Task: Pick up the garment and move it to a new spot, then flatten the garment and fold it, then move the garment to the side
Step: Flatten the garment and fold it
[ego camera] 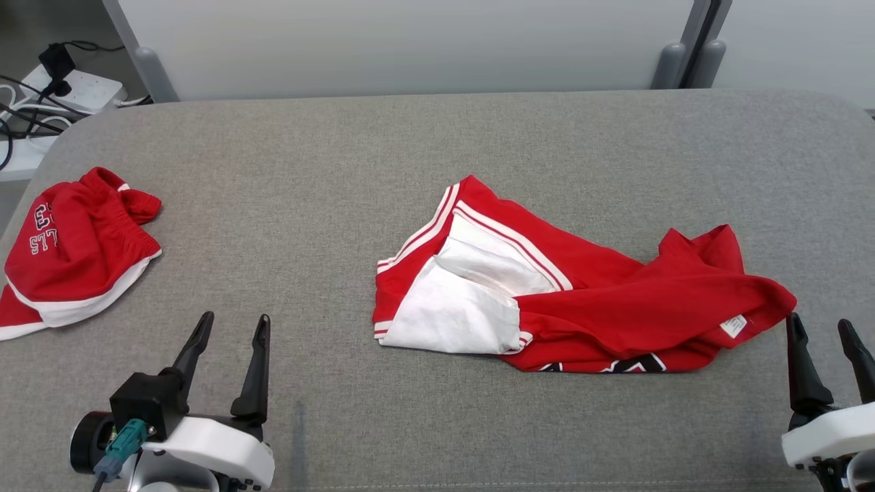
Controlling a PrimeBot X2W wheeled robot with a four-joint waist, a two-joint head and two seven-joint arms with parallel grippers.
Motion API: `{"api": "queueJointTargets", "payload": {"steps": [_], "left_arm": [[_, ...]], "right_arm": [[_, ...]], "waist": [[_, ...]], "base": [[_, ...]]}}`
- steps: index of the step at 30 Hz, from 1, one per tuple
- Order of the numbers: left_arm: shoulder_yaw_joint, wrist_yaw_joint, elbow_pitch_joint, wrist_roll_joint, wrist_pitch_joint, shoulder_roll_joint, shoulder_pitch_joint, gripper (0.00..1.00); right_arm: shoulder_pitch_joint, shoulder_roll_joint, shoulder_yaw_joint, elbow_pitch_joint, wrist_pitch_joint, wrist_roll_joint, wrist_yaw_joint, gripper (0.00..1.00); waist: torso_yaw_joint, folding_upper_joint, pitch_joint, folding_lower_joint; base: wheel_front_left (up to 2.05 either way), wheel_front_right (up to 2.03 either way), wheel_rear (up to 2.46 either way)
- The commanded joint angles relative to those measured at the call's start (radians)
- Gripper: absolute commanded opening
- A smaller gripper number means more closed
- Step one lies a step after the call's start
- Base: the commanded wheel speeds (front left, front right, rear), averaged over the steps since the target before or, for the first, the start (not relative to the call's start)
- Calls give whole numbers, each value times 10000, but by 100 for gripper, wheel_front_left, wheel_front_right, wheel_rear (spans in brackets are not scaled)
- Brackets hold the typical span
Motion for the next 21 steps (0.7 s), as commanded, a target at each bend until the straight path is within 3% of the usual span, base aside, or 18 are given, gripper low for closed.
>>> {"api": "queueJointTargets", "payload": {"steps": [1, 13, 21], "left_arm": [[423, 85, -320, -23, -88, 318, -144, 100], [733, 508, -1008, -143, -79, 835, 1119, 100], [1037, -101, -1262, -311, -300, 1122, 1460, 100]], "right_arm": [[188, -79, 33, -732, -210, -278, 44, 100], [2070, 908, -120, -4570, 874, -1677, 44, 100], [2961, 1457, -13, -5740, 1272, -2018, 44, 100]], "waist": [[-65, 0, -101, 0], [-38, 0, -939, 0], [109, 0, -1120, 0]], "base": [[0, 0, 0], [0, 0, 0], [0, 0, 0]]}}
